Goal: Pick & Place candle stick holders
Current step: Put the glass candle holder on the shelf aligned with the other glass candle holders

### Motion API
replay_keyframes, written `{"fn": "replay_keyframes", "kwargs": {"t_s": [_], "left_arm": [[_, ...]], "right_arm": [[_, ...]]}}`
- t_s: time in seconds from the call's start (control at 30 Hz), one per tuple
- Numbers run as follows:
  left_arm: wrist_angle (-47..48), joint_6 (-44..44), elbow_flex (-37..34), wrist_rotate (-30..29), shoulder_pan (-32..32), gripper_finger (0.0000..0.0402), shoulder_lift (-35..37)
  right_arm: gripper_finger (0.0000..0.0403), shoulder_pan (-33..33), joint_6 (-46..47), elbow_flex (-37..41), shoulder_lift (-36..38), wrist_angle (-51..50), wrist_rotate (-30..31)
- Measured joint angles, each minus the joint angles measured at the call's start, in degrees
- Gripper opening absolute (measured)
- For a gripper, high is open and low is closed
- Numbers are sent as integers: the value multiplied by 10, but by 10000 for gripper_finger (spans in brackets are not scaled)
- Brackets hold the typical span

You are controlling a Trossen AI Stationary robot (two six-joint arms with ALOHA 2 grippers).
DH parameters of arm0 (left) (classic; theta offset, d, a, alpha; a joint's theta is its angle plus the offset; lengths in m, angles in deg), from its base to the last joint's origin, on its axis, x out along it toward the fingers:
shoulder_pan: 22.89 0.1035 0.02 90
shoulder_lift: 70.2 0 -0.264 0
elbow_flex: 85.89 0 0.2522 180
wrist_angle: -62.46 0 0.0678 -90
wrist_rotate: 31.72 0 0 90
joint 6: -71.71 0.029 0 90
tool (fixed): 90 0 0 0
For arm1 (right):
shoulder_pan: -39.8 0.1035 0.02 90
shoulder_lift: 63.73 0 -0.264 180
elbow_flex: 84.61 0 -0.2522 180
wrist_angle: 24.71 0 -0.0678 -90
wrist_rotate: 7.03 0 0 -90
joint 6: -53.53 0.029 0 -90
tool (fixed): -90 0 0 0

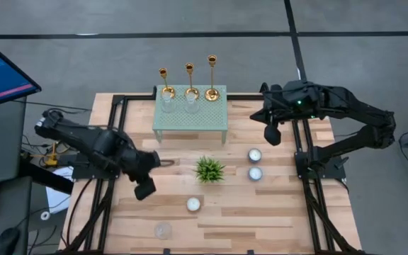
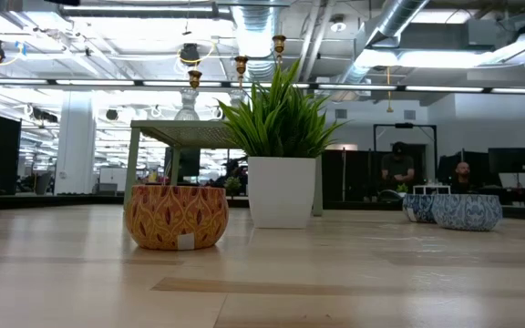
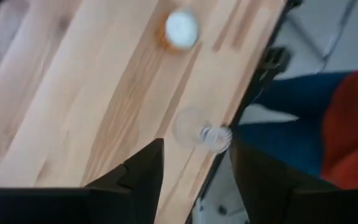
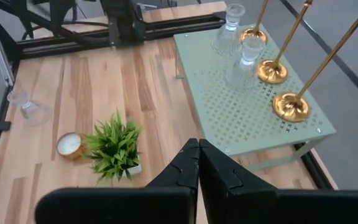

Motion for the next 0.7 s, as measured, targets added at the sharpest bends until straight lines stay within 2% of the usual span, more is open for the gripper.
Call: {"fn": "replay_keyframes", "kwargs": {"t_s": [0.17, 0.47, 0.7], "left_arm": [[29, -39, 0, -3, -46, 179, -50], [19, -105, 0, -5, -119, 167, -121], [-51, -157, 0, -7, -139, 204, -142]], "right_arm": [[0, 0, -9, 0, -1, 0, 0], [0, 0, -9, 0, 2, -8, 0], [0, 0, -12, 0, 1, -39, 0]]}}
